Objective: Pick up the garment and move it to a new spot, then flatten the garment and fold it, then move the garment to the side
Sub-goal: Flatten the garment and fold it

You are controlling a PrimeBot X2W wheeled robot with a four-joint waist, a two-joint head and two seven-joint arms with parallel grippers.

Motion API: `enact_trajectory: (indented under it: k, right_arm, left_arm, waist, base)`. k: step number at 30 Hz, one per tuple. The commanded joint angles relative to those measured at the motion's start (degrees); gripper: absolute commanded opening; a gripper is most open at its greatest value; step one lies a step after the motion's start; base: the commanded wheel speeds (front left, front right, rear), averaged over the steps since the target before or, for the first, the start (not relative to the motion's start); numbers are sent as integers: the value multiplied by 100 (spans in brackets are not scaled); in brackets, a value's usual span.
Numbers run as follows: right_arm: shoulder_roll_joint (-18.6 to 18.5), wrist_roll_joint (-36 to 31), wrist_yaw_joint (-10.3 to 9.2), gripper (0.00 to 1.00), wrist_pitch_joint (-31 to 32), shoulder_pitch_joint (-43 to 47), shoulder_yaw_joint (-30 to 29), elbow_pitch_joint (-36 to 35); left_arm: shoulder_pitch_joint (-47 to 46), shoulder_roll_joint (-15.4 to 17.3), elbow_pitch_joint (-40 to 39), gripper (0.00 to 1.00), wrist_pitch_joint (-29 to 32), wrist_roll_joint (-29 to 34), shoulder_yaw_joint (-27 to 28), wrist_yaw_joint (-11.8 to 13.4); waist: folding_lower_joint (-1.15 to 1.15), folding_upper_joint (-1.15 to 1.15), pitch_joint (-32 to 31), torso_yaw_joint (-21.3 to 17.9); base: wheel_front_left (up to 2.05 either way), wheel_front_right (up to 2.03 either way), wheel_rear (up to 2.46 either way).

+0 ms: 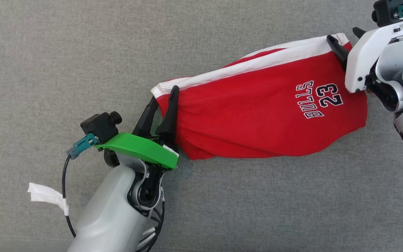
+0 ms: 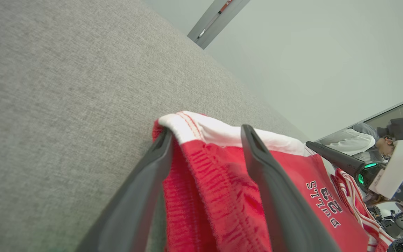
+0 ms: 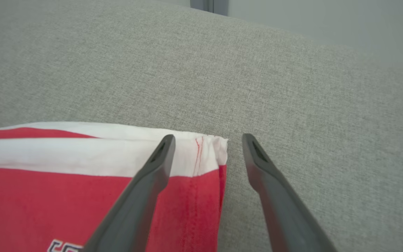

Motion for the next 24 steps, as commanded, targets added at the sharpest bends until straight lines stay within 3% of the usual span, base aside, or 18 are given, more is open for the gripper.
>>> enact_trajectory:
  k: [1,6,14,20,24]
  right_arm:
    - [16,83,-10,100,-98,-7,16,61]
    - [77,391,-9,100,-157,252,96,196]
    - [200,688,-9,100,-164,733,22,434]
    - [529,753,-8,100,-160,1044,-283,829]
    - [716,642,-8,100,-305,1110,-561,1174]
  left_arm:
    - [5,7,19,100,0,-11,60,-36]
    - [293,52,-53,100,1,212,310,-38]
    - [979,324,-430,100,0,1207,872,12]
    - [1652,127,-1335,100,0,2176,1982,103]
    - [1938,35,-1684,100,0,2852,2318,61]
  waist:
    - [0,0,-160,-63]
    - [0,0,-609,-160]
    - [0,0,-1267,-388]
    - [0,0,-1464,-434]
    - [0,0,-1445,-337]
  base:
    - [0,0,0]
    - [0,0,0]
    - [0,0,0]
    - [0,0,0]
    - [0,0,0]
